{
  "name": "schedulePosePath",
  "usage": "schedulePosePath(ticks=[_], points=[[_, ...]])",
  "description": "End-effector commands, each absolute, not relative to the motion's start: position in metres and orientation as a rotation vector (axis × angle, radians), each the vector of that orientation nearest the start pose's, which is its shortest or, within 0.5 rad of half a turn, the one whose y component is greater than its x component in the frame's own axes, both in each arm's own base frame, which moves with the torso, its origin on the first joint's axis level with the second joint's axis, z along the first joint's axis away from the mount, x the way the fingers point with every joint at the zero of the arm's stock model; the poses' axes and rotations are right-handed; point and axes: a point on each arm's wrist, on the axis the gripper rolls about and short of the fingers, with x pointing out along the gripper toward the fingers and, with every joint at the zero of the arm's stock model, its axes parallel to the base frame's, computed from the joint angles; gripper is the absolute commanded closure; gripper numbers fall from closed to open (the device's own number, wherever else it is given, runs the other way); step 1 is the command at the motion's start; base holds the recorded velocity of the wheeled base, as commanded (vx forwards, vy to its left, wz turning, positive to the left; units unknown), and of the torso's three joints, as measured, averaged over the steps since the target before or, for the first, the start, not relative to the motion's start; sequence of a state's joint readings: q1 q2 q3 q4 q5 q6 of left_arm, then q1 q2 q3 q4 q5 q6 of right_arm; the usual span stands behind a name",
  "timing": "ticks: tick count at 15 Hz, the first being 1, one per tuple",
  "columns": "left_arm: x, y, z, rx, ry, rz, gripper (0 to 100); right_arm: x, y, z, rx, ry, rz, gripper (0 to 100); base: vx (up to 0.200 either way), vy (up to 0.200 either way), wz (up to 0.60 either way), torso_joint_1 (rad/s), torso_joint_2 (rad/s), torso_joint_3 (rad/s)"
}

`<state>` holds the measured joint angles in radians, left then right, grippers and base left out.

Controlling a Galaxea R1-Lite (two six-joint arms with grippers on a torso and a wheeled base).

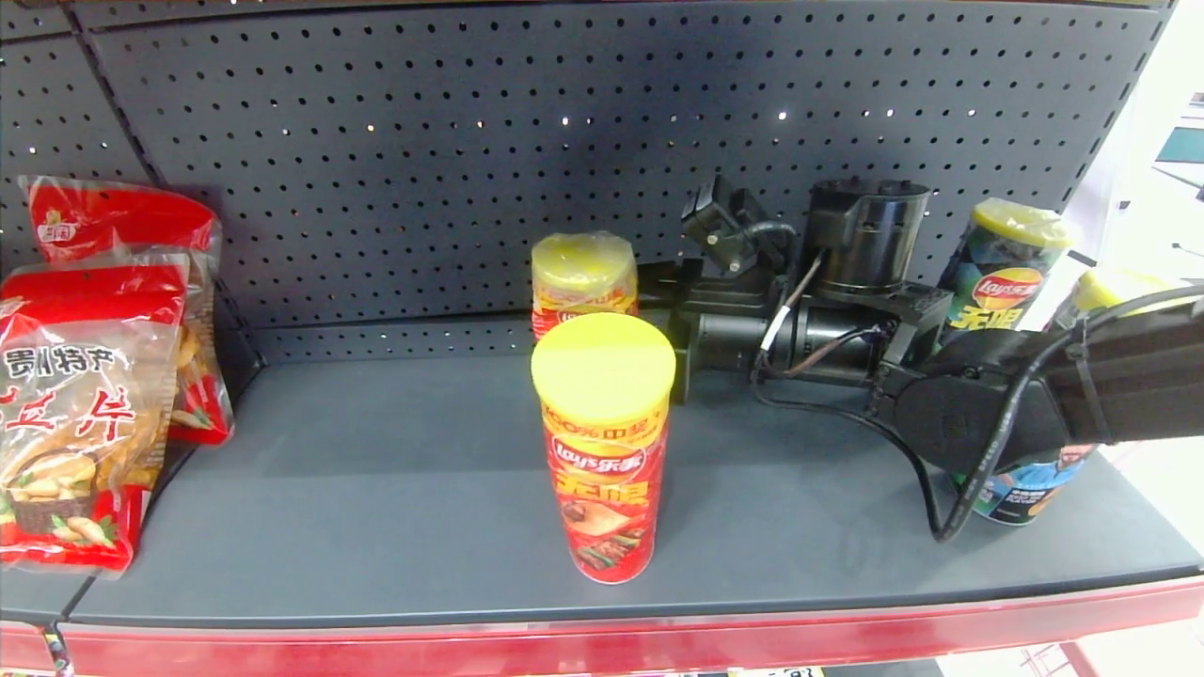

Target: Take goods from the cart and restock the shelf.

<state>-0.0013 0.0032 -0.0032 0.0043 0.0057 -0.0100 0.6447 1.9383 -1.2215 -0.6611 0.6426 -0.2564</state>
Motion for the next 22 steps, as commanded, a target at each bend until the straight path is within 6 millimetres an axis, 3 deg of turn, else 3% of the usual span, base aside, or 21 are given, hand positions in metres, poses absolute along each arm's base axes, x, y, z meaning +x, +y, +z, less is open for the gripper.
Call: schedulePosePath(ticks=[1,5,11,14,18,22], points=[[-0.023,0.0,0.076,-0.011,0.006,0.005,0,0.294,0.247,0.216,-0.221,-0.103,1.306,0,0.0,0.0,0.0,0.0,0.0,0.0],[-0.023,0.0,0.076,-0.011,0.006,0.005,0,0.305,0.224,0.215,-0.223,-0.086,1.24,0,0.0,0.0,0.0,0.0,0.0,0.0],[-0.023,0.0,0.076,-0.011,0.006,0.005,0,0.311,0.214,0.214,-0.225,-0.077,1.213,0,0.0,0.0,0.0,0.0,0.0,0.0],[-0.023,0.0,0.076,-0.011,0.006,0.005,0,0.305,0.198,0.213,-0.224,-0.056,1.191,0,0.0,0.0,0.0,0.0,0.0,0.0],[-0.023,0.0,0.076,-0.011,0.006,0.005,0,0.292,0.156,0.215,-0.224,-0.029,1.113,0,0.0,0.0,0.0,0.0,0.0,0.0],[-0.023,0.0,0.076,-0.011,0.006,0.005,0,0.267,0.136,0.213,-0.242,-0.019,1.113,0,0.0,0.0,0.0,0.0,0.0,0.0]])
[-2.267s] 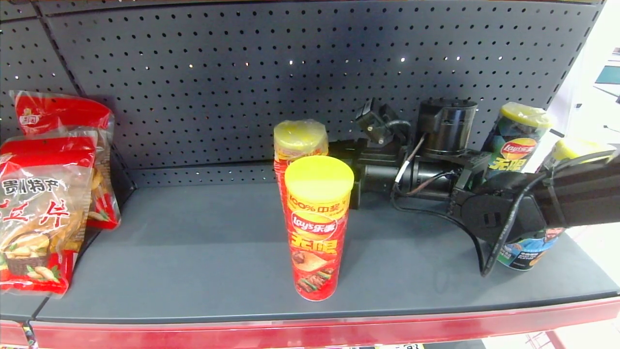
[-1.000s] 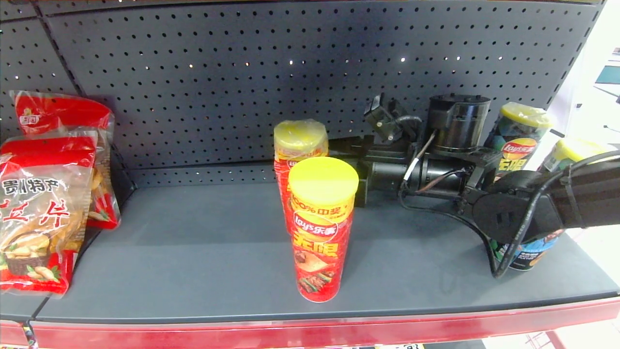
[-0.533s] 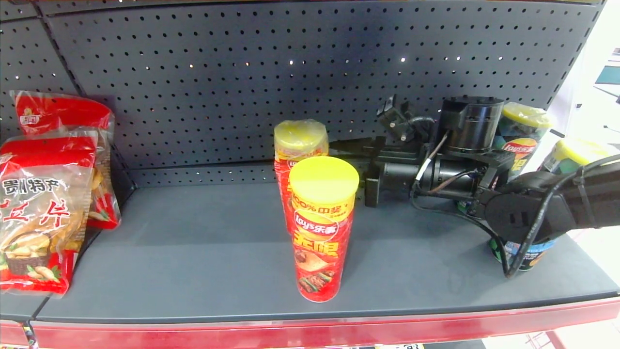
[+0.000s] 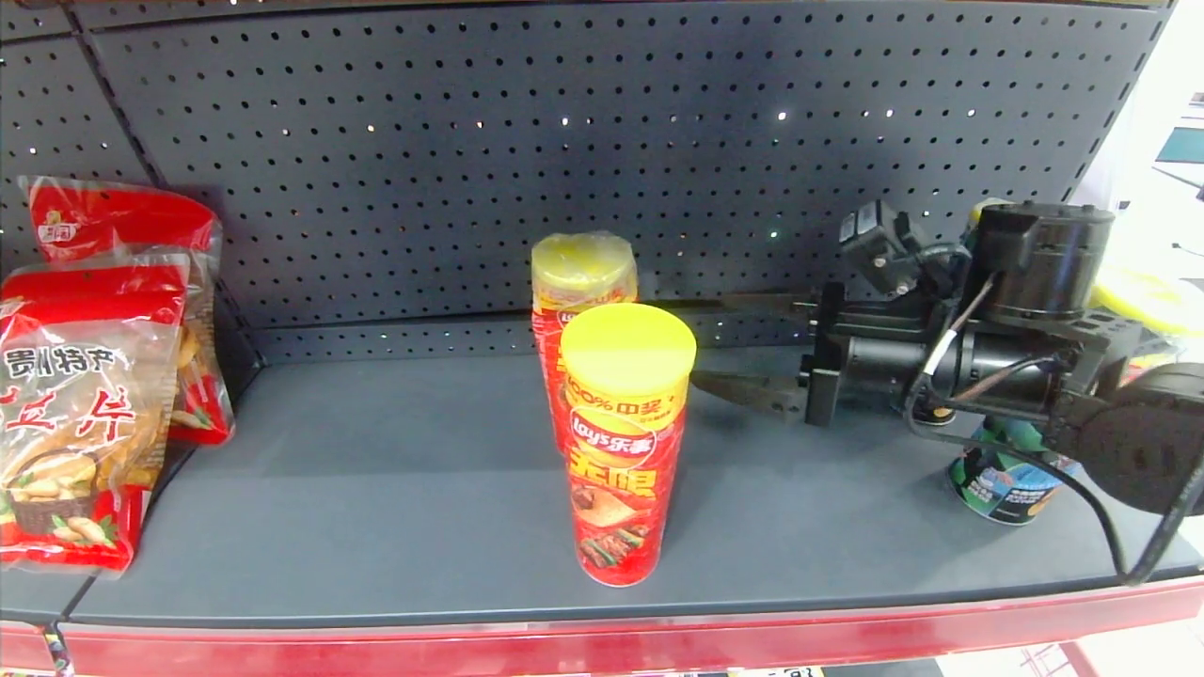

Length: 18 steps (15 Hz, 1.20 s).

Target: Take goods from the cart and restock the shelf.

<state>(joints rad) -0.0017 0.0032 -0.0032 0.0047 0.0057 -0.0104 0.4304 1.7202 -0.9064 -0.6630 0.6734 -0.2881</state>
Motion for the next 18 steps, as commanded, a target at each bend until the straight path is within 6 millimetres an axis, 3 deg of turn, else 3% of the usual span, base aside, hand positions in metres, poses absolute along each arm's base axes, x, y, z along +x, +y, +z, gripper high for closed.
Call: schedulePosePath(ticks=[1,7,8,18], points=[[-0.023,0.0,0.076,-0.011,0.006,0.005,0,0.261,0.133,0.213,-0.249,-0.02,1.115,0,0.0,0.0,0.0,0.0,0.0,0.0],[-0.023,0.0,0.076,-0.011,0.006,0.005,0,0.23,0.122,0.215,-0.251,-0.032,1.142,0,0.0,0.0,0.0,0.0,0.0,0.0],[-0.023,0.0,0.076,-0.011,0.006,0.006,0,0.222,0.126,0.215,-0.252,-0.036,1.168,0,0.0,0.0,0.0,0.0,0.0,0.0],[-0.023,0.0,0.076,-0.011,0.006,0.005,0,0.205,0.169,0.22,-0.252,-0.072,1.328,0,0.0,0.0,0.0,0.0,0.0,0.0]])
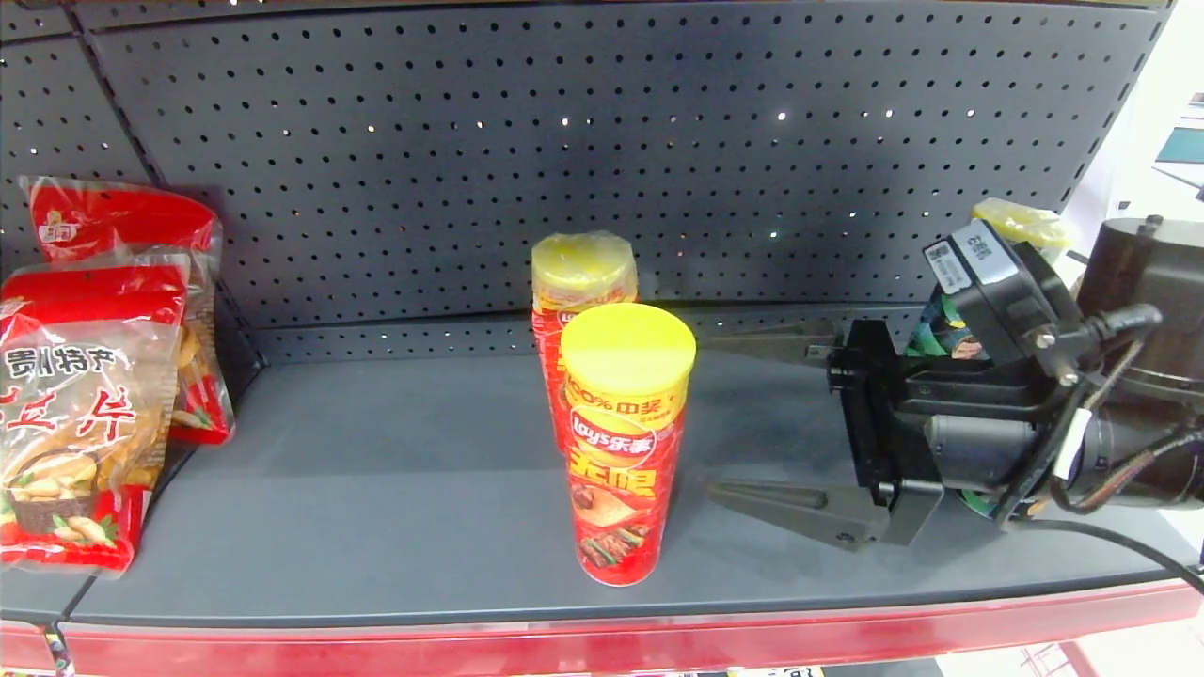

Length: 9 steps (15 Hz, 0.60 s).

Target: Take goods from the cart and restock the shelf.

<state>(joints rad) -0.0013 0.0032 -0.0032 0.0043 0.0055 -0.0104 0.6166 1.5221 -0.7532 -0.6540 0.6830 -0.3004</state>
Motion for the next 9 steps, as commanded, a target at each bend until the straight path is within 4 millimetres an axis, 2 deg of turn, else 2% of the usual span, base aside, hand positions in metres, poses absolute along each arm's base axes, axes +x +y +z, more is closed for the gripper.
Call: schedulePosePath(ticks=[1,5,9], points=[[-0.023,0.0,0.076,-0.011,0.006,0.005,0,0.206,0.174,0.222,-0.253,-0.08,1.334,0,0.0,0.0,0.0,0.0,0.0,0.0],[-0.023,0.0,0.076,-0.011,0.006,0.005,0,0.206,0.192,0.219,-0.256,-0.073,1.362,0,0.0,0.0,0.0,0.0,0.0,0.0],[-0.023,0.0,0.076,-0.011,0.006,0.005,0,0.215,0.2,0.218,-0.255,-0.072,1.362,0,0.0,0.0,0.0,0.0,0.0,0.0]])
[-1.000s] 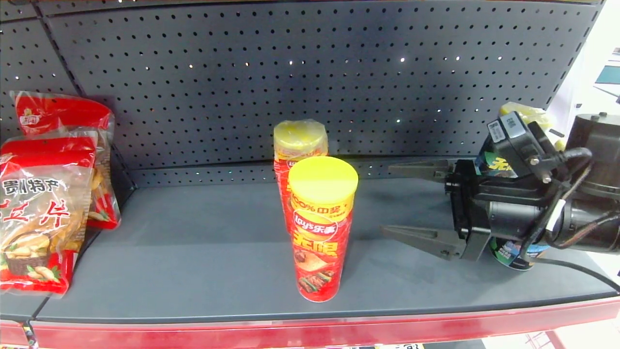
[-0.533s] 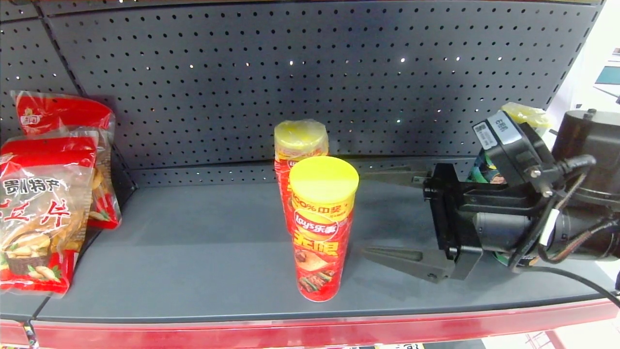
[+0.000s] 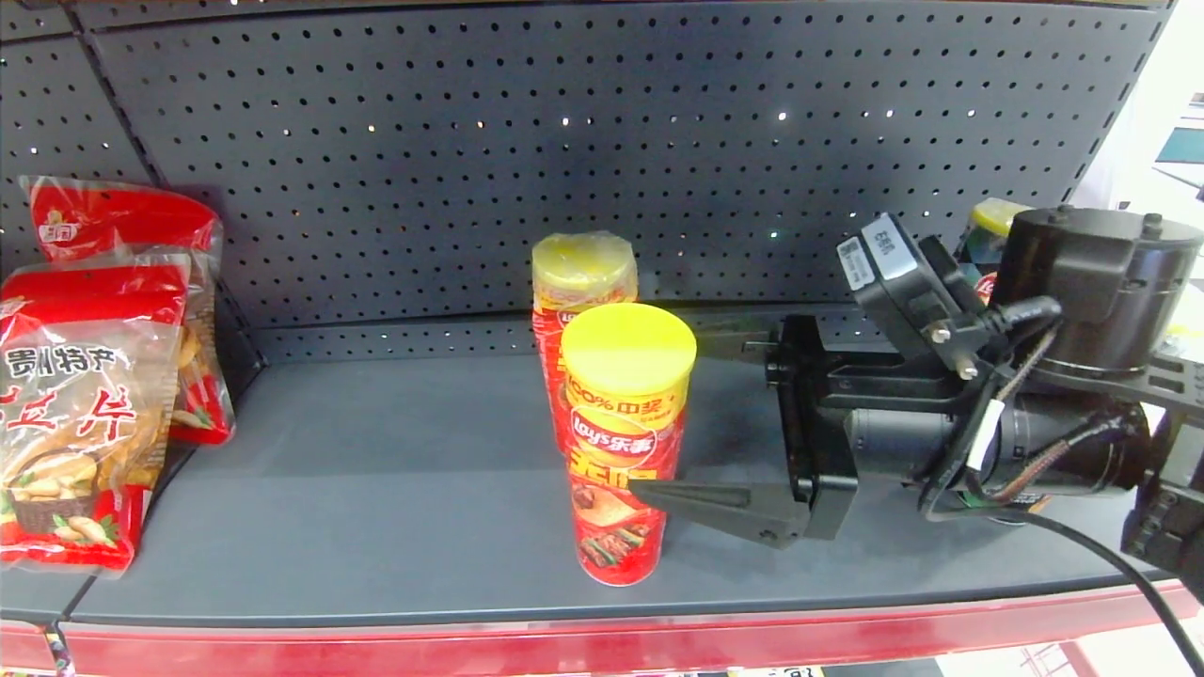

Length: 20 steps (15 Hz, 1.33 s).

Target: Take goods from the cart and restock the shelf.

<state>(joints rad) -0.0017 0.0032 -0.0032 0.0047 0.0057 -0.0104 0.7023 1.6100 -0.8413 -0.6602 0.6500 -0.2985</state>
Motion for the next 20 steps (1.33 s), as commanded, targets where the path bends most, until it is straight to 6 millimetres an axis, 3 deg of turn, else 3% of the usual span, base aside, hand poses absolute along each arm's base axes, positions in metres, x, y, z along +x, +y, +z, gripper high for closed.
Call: schedulePosePath(ticks=[1,12,13,20], points=[[-0.023,0.0,0.076,-0.011,0.006,0.005,0,0.217,0.202,0.217,-0.255,-0.071,1.362,0,0.0,0.0,0.0,0.0,0.0,0.0],[-0.023,0.0,0.076,-0.011,0.006,0.005,0,0.224,0.225,0.214,-0.256,-0.067,1.368,0,0.0,0.0,0.0,0.0,0.0,0.0],[-0.023,0.0,0.076,-0.011,0.006,0.005,0,0.226,0.228,0.213,-0.255,-0.066,1.371,100,0.0,0.0,0.0,0.0,0.0,0.0],[-0.023,0.0,0.076,-0.011,0.006,0.006,0,0.227,0.231,0.214,-0.258,-0.082,1.406,100,0.0,0.0,0.0,0.0,0.0,0.0]])
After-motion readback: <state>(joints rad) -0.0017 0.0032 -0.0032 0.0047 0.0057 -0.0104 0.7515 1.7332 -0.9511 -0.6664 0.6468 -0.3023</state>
